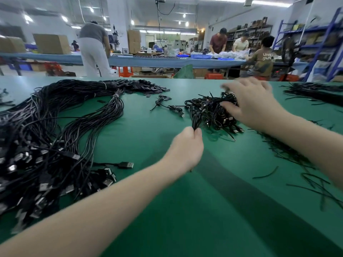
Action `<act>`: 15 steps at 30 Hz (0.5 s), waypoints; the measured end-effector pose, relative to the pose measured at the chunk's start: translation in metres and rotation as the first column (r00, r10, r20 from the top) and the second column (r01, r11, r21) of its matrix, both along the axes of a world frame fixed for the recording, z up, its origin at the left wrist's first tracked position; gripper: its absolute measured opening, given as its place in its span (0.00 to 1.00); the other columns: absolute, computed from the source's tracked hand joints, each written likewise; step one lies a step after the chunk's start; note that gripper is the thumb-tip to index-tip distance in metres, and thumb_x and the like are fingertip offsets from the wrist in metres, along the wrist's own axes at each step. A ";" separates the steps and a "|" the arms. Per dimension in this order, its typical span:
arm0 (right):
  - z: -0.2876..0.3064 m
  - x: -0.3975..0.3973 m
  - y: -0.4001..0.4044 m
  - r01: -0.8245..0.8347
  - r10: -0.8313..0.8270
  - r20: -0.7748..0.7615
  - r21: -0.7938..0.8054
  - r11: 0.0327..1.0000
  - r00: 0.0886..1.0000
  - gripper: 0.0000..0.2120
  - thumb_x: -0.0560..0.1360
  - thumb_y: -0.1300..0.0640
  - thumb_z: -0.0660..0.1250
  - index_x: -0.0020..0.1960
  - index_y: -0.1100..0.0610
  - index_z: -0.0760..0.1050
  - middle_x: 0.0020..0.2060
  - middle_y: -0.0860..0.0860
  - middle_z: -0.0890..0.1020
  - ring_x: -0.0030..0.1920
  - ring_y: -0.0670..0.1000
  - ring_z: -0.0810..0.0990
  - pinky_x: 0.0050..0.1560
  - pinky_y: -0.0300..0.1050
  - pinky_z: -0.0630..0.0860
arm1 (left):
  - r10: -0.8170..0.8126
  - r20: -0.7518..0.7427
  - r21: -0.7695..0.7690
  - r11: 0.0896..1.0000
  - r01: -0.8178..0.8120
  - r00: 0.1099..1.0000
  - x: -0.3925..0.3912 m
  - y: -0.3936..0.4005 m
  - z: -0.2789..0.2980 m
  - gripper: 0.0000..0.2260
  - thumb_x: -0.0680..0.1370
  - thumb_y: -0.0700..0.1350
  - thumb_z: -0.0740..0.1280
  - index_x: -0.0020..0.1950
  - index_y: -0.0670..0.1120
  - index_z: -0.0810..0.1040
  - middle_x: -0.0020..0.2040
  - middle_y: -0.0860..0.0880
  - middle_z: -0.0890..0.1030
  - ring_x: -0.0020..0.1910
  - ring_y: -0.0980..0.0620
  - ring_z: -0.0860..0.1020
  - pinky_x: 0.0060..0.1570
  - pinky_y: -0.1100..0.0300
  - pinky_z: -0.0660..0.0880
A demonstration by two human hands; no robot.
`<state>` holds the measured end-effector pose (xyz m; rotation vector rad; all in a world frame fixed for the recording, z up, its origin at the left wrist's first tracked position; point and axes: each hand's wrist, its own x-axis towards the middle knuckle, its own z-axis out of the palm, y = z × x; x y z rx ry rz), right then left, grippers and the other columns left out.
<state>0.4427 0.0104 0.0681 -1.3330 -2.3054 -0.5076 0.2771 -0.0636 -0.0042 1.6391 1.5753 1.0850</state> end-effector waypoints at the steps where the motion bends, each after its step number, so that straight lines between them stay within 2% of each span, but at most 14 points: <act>1: 0.004 0.011 0.002 0.009 -0.002 0.037 -0.180 0.984 0.999 0.15 0.76 0.46 0.66 0.60 0.50 0.75 0.54 0.49 0.81 0.54 0.50 0.78 0.54 0.47 0.72 | -0.022 -0.063 0.049 0.999 0.025 0.998 -0.001 0.001 -0.010 0.14 0.83 0.51 0.52 0.39 0.47 0.63 0.40 0.45 0.73 0.38 0.43 0.73 0.44 0.50 0.72; 2: 0.006 0.022 0.002 0.018 0.024 0.102 -0.393 0.919 0.995 0.10 0.74 0.46 0.68 0.52 0.49 0.78 0.48 0.46 0.82 0.48 0.45 0.79 0.50 0.41 0.74 | -0.040 -0.147 0.097 0.994 0.054 0.988 -0.006 0.003 -0.016 0.15 0.83 0.50 0.53 0.38 0.47 0.62 0.37 0.47 0.72 0.36 0.44 0.71 0.41 0.50 0.70; 4: 0.002 0.041 0.000 0.097 0.096 0.227 -0.708 0.699 0.969 0.08 0.70 0.44 0.72 0.45 0.46 0.78 0.41 0.42 0.83 0.41 0.38 0.80 0.46 0.35 0.76 | -0.065 -0.284 0.149 0.983 0.111 0.957 -0.026 0.011 -0.019 0.15 0.83 0.50 0.54 0.38 0.47 0.61 0.34 0.49 0.70 0.33 0.46 0.68 0.36 0.52 0.64; 6: -0.008 0.054 -0.007 0.177 0.141 0.295 -0.823 0.540 0.945 0.12 0.65 0.40 0.75 0.43 0.44 0.79 0.39 0.40 0.84 0.39 0.36 0.81 0.42 0.33 0.74 | -0.077 -0.394 0.140 0.980 0.142 0.916 -0.049 0.019 -0.017 0.15 0.83 0.50 0.53 0.38 0.47 0.60 0.34 0.48 0.71 0.33 0.45 0.69 0.35 0.52 0.63; 8: -0.019 0.064 -0.013 0.191 0.167 0.310 -0.846 0.498 0.936 0.14 0.61 0.38 0.76 0.41 0.43 0.80 0.38 0.38 0.84 0.38 0.37 0.81 0.39 0.31 0.73 | -0.051 -0.519 0.113 0.985 0.128 0.853 -0.065 0.025 -0.017 0.15 0.83 0.51 0.52 0.38 0.48 0.58 0.33 0.48 0.71 0.33 0.45 0.70 0.34 0.52 0.61; 10: -0.025 0.069 -0.016 0.137 0.163 0.246 -0.859 0.493 0.955 0.11 0.61 0.39 0.77 0.39 0.41 0.80 0.37 0.40 0.84 0.37 0.38 0.81 0.38 0.31 0.73 | -0.010 -0.586 0.121 0.988 0.100 0.811 -0.074 0.030 -0.018 0.15 0.83 0.52 0.52 0.38 0.48 0.58 0.34 0.48 0.71 0.32 0.47 0.70 0.33 0.53 0.61; 12: -0.028 0.073 -0.017 0.068 0.156 0.161 -0.875 0.479 0.975 0.06 0.65 0.43 0.77 0.37 0.40 0.81 0.37 0.42 0.84 0.36 0.39 0.81 0.39 0.31 0.73 | 0.035 -0.622 0.125 0.991 0.054 0.783 -0.076 0.033 -0.021 0.16 0.83 0.54 0.51 0.38 0.48 0.58 0.34 0.48 0.71 0.32 0.50 0.70 0.32 0.53 0.60; 15: -0.030 0.075 -0.021 0.041 0.171 0.136 -0.884 0.465 0.976 0.04 0.69 0.45 0.74 0.38 0.41 0.81 0.36 0.41 0.83 0.36 0.38 0.79 0.40 0.31 0.73 | 0.056 -0.595 0.130 0.991 0.027 0.802 -0.074 0.037 -0.026 0.16 0.83 0.54 0.50 0.38 0.47 0.59 0.35 0.49 0.71 0.33 0.50 0.70 0.31 0.54 0.59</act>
